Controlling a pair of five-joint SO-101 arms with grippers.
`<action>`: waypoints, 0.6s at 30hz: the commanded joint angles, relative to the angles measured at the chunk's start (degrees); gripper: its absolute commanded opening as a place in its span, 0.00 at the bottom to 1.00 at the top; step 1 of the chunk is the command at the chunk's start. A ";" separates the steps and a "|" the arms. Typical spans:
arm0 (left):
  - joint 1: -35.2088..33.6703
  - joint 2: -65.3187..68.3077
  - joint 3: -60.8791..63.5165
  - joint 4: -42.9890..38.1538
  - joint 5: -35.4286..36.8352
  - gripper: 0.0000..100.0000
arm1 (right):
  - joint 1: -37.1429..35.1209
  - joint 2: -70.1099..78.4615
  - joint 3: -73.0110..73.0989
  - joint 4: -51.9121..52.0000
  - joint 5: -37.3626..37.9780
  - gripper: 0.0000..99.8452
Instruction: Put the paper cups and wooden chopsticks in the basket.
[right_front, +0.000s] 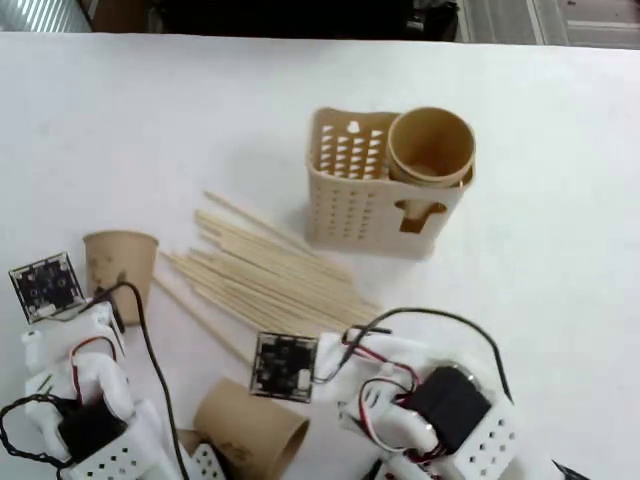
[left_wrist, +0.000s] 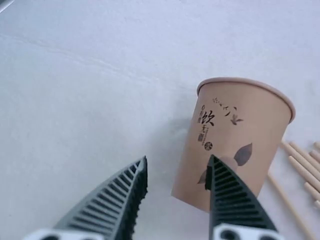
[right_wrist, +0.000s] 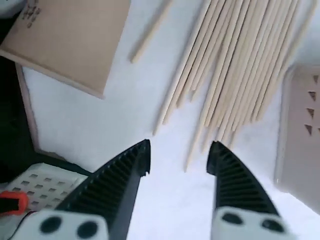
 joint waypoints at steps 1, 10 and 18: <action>-0.22 -0.84 -0.53 -1.49 0.09 0.20 | -1.36 -1.01 2.46 -5.05 1.41 0.21; -0.22 -0.84 1.05 -5.01 0.26 0.20 | -12.26 -1.01 8.44 -7.78 7.56 0.21; -0.22 -0.84 1.14 -5.10 0.18 0.20 | -22.20 -1.01 13.80 -14.46 1.58 0.21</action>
